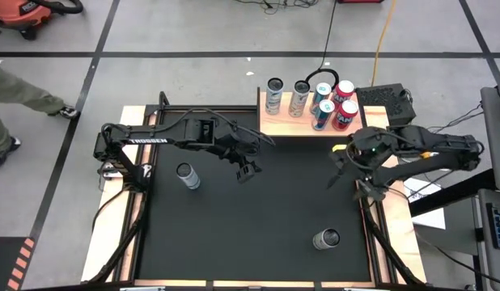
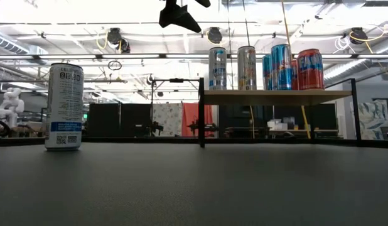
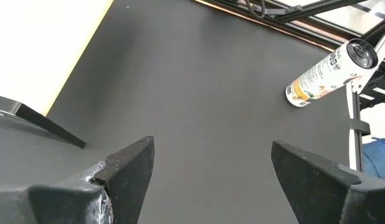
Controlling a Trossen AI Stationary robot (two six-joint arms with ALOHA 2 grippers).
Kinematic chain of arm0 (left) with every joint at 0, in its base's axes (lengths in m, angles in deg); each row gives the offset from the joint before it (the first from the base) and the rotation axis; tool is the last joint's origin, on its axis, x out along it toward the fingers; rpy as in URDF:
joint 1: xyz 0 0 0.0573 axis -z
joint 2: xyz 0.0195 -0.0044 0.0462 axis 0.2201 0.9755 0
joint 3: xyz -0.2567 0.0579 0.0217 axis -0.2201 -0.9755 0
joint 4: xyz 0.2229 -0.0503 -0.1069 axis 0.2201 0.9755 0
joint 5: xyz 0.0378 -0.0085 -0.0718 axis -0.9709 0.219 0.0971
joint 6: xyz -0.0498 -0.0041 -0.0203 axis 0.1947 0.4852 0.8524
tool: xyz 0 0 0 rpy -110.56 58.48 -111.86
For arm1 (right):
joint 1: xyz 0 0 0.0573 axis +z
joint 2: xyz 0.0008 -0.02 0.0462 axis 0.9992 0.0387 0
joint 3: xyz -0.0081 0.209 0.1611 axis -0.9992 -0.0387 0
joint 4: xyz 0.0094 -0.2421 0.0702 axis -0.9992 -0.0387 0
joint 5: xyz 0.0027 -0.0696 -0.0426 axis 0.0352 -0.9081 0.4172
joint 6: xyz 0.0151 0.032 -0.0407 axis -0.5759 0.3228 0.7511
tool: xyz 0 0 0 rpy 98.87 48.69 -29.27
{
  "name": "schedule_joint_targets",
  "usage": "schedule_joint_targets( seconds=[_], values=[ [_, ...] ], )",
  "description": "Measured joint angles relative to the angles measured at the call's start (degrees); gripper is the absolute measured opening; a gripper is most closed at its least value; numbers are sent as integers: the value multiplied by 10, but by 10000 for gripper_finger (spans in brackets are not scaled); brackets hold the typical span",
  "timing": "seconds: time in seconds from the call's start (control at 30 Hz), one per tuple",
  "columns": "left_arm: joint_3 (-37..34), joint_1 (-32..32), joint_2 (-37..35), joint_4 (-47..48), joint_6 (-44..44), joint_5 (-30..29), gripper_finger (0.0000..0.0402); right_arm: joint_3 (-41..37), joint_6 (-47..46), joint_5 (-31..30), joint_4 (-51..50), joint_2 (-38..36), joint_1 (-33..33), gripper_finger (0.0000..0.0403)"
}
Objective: Place canned beverage on shelf
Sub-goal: Put the white yellow soda can on the shelf aligned with the white yellow soda can
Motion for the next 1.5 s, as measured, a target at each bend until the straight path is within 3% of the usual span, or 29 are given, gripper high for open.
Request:
schedule_joint_targets(
  seconds=[0.43, 0.7, 1.03, 1.3, 1.5],
  values=[
    [0, 0, 0, 1, 0, 0, 322, 17, -167, -123, 51, 44, 152, 277],
    [0, 0, 0, 3, -1, 0, 322, 25, -302, -244, -56, 65, 221, 277],
    [0, 0, 0, 7, -1, 0, 322, 25, -423, -239, -100, 127, 282, 277],
    [0, 0, 0, 7, -3, 0, 322, 25, -519, -237, -128, 165, 293, 277],
    [0, 0, 0, 5, -33, 0, 322, 25, -602, -196, -126, 184, 300, 277]
  ],
)
